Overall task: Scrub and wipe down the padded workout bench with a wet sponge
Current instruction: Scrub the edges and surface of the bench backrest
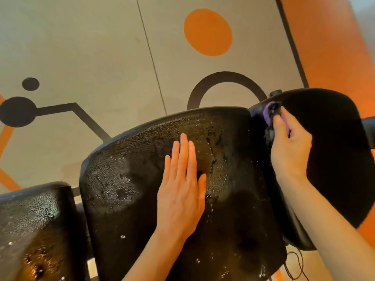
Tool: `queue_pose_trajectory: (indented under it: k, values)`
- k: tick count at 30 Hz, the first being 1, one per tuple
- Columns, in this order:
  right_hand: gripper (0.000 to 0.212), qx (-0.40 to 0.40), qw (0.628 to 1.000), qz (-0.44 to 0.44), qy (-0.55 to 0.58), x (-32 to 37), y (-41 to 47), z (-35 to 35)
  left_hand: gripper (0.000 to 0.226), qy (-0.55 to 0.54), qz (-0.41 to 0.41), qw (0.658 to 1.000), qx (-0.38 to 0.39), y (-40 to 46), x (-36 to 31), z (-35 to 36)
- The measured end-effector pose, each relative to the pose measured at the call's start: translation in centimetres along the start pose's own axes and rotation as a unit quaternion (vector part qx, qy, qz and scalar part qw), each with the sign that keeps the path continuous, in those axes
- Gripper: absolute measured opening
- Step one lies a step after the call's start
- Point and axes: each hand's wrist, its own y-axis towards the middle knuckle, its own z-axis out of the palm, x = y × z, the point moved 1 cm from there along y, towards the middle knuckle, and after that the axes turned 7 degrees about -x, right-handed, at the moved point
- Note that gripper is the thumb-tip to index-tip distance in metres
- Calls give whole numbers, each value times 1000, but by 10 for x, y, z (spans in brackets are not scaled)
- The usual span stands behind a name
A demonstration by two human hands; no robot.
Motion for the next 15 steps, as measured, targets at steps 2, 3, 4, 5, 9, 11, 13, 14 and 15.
queue_pose_trajectory:
  k: [2,3,4,5,9,11,13,14,15]
  values:
    - [36,-8,1000,-10,17,-12,3,4,69,25,3,1000,3,1,0,4]
    - [37,1,1000,-19,23,-15,3,7,69,35,3,999,3,1,0,6]
    - [37,20,999,-28,32,-17,2,12,70,47,5,999,4,1,0,6]
    - [37,48,997,-44,34,-17,2,19,70,60,7,998,5,0,-1,7]
    - [41,135,977,-160,-29,-17,1,48,71,89,10,996,10,1,-1,11]
    - [47,134,972,-185,-55,-27,-6,45,71,99,8,995,12,1,-1,11]
    - [51,147,967,-190,-82,-49,-30,23,72,101,11,995,8,1,-2,11]
    - [52,161,965,-184,-97,-64,-48,6,72,99,13,995,6,1,-2,11]
    - [54,174,962,-181,-107,-77,-68,-11,72,96,14,995,5,2,-3,11]
